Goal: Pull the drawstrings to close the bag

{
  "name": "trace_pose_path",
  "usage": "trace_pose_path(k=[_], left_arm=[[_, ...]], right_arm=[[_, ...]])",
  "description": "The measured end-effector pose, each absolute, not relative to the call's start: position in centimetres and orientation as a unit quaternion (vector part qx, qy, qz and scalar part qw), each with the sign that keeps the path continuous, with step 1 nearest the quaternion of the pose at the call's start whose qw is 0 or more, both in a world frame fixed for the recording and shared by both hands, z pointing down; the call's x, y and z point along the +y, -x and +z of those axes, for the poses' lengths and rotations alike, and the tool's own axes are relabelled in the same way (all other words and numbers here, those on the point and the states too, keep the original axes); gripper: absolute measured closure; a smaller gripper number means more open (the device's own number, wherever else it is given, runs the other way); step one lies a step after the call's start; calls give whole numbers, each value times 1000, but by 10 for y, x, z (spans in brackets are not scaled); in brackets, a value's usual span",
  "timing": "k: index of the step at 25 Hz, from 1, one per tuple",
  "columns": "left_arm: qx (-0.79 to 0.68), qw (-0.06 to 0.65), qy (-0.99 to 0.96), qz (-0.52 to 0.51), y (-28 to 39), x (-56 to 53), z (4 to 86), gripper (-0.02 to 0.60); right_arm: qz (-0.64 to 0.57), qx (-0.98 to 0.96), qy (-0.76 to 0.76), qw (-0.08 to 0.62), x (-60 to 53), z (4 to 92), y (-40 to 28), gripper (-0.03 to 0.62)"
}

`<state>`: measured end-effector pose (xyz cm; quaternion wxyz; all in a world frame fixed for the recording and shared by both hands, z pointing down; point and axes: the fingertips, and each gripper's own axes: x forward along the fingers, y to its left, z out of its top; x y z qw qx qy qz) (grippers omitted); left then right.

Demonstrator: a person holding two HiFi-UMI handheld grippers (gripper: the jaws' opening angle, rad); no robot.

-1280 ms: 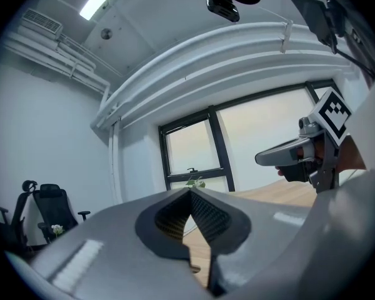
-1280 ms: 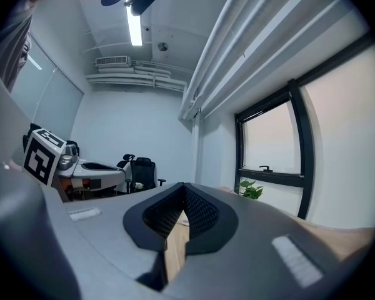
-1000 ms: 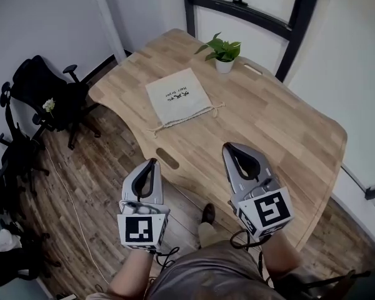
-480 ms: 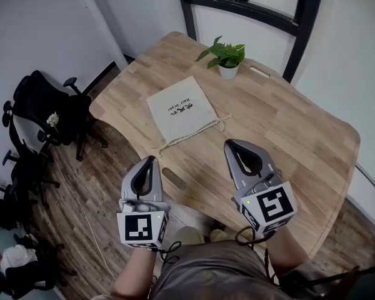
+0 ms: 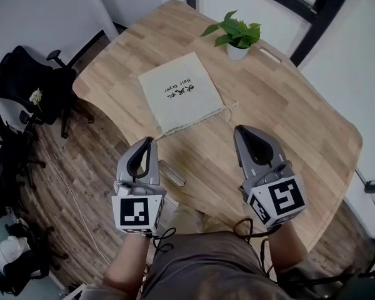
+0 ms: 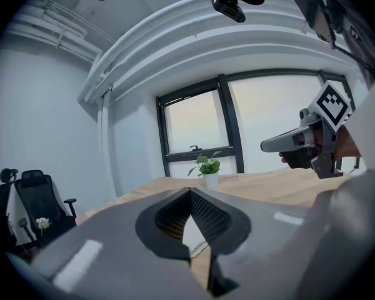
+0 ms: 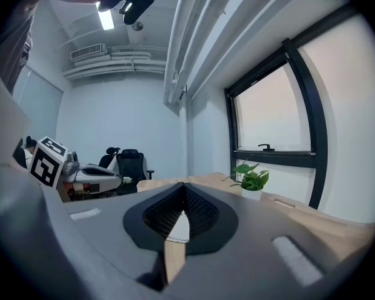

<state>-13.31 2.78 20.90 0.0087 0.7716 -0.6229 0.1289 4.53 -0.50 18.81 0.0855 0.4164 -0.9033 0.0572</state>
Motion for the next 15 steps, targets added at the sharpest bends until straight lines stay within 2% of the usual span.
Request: trace_pose_path(k=[4,7,15], left_arm=[[-607,27,-782,140,142,10,237,580],[-590,56,-791,155,148,1,272,526],[-549,105,-804,203,152,-19,349,465]], right_arm=[[73,-899,-418,109,-29,212,-38,565],[90,-896,-417,127,-43,232,-32,565],[123,-895,-397,161,-62,283,-15,563]])
